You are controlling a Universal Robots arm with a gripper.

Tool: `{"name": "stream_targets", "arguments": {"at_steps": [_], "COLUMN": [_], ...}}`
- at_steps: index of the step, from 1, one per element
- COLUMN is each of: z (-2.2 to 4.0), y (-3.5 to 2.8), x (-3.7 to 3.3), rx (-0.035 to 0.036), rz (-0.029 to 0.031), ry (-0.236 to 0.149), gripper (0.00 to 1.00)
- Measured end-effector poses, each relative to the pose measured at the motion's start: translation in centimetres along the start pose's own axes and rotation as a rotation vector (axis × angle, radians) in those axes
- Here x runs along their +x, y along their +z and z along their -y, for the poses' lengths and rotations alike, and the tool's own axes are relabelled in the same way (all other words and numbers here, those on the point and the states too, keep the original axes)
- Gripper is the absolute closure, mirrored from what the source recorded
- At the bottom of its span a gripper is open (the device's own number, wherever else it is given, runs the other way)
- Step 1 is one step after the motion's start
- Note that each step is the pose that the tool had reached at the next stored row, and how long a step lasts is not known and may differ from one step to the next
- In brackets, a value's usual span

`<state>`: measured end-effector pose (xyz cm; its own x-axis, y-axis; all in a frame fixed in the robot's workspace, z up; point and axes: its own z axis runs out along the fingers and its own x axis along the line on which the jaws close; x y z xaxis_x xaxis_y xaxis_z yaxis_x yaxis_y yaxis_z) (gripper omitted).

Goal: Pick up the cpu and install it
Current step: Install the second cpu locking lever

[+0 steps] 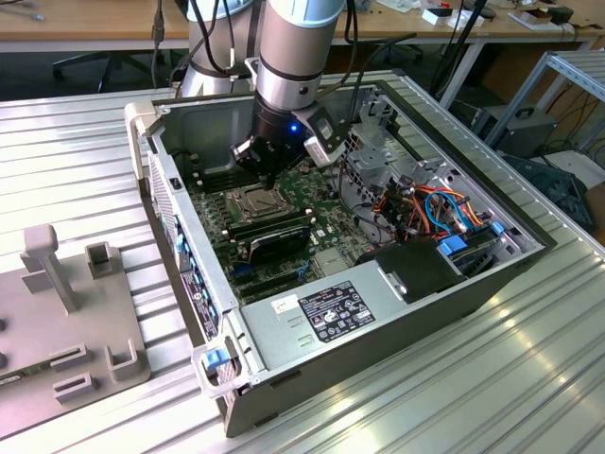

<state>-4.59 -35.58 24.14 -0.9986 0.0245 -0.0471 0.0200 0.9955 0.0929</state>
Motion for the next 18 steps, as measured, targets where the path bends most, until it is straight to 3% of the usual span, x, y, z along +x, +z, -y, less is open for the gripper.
{"name": "stream_targets", "arguments": {"at_steps": [18], "z": [-0.01], "y": [0.03], "x": [-0.46], "rx": [-0.0001], "rz": [0.0], "ry": [0.0], "gripper": [0.89]}}
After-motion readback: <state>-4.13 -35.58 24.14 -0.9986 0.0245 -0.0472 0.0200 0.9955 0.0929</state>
